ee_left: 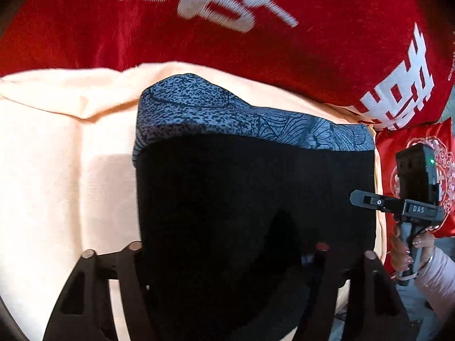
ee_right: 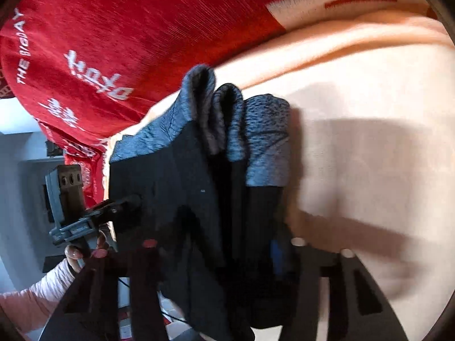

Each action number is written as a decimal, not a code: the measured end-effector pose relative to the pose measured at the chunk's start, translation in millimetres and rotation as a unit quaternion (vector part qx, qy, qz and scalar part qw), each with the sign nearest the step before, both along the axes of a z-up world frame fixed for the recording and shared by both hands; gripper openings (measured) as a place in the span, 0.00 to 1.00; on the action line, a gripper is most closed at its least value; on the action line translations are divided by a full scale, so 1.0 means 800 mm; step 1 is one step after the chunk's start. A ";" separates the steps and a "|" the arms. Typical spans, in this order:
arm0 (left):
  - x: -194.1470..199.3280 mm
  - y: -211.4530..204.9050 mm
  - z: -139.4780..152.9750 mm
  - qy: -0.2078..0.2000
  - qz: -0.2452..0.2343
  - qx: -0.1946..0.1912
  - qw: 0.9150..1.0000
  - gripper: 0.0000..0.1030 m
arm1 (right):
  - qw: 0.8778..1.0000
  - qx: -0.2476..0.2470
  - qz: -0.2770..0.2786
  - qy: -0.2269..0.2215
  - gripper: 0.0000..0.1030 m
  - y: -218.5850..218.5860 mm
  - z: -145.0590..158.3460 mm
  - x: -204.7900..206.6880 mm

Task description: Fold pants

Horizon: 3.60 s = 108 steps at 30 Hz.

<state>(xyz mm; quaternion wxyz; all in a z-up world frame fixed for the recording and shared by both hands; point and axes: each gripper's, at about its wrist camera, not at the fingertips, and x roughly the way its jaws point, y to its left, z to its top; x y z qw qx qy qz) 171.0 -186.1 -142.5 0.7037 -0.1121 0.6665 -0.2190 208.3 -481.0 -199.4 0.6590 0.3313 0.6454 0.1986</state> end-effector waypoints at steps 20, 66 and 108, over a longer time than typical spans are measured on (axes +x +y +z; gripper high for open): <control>-0.129 0.066 0.023 0.024 0.009 0.016 1.000 0.61 | 0.998 0.055 -0.023 0.035 0.43 0.040 0.017 -0.153; -0.270 0.065 0.161 -0.042 -0.017 0.238 0.970 1.00 | 0.937 -0.349 -0.015 -0.013 0.94 0.173 0.207 -0.286; -0.292 0.050 0.190 -0.051 -0.047 0.242 0.968 1.00 | 0.935 -0.354 0.000 0.011 0.94 0.194 0.230 -0.296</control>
